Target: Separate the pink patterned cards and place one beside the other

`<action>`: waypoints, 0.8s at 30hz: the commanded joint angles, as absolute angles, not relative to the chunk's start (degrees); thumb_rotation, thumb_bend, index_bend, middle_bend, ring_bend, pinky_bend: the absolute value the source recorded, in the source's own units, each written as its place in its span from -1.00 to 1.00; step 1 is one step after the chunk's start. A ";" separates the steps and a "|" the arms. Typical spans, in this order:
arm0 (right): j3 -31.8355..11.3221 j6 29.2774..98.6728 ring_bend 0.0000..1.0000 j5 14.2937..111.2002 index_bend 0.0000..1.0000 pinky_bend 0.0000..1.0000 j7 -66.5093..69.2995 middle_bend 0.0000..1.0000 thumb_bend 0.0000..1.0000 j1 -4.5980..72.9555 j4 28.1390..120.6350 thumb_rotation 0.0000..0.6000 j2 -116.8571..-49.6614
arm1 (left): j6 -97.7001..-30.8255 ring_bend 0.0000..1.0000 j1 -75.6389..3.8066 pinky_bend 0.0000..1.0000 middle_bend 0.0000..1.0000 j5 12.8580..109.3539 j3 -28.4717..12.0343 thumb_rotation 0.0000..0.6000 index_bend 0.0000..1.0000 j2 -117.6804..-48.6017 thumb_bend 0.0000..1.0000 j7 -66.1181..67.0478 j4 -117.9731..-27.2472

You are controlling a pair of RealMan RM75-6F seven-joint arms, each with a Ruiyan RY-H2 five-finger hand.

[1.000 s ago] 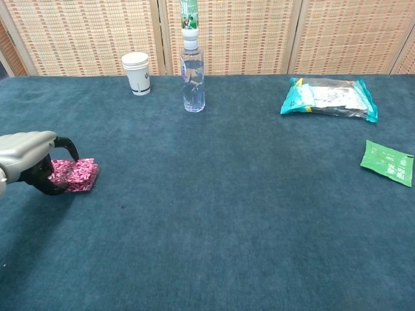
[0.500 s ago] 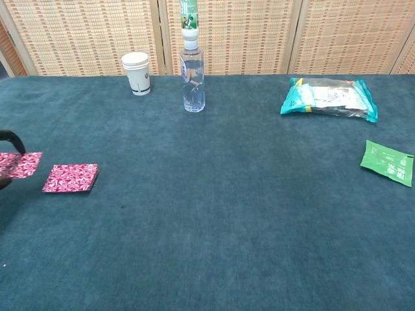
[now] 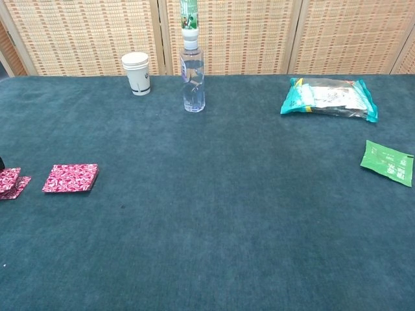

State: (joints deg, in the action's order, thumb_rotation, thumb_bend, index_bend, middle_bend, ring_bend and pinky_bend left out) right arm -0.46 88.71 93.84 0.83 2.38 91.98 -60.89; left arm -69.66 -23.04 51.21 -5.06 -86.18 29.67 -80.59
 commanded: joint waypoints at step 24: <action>-0.15 88.21 0.76 94.11 1.00 0.97 1.43 0.85 0.39 2.64 92.05 1.00 -60.48 | -72.36 1.00 -24.00 1.00 1.00 53.92 -6.65 1.00 -0.70 -86.71 -0.28 35.47 -91.73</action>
State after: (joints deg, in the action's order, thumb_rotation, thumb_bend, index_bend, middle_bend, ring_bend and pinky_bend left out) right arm -0.15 88.20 94.11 1.44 2.63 92.06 -60.48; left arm -72.17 -23.45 54.59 -6.23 -85.82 34.40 -90.97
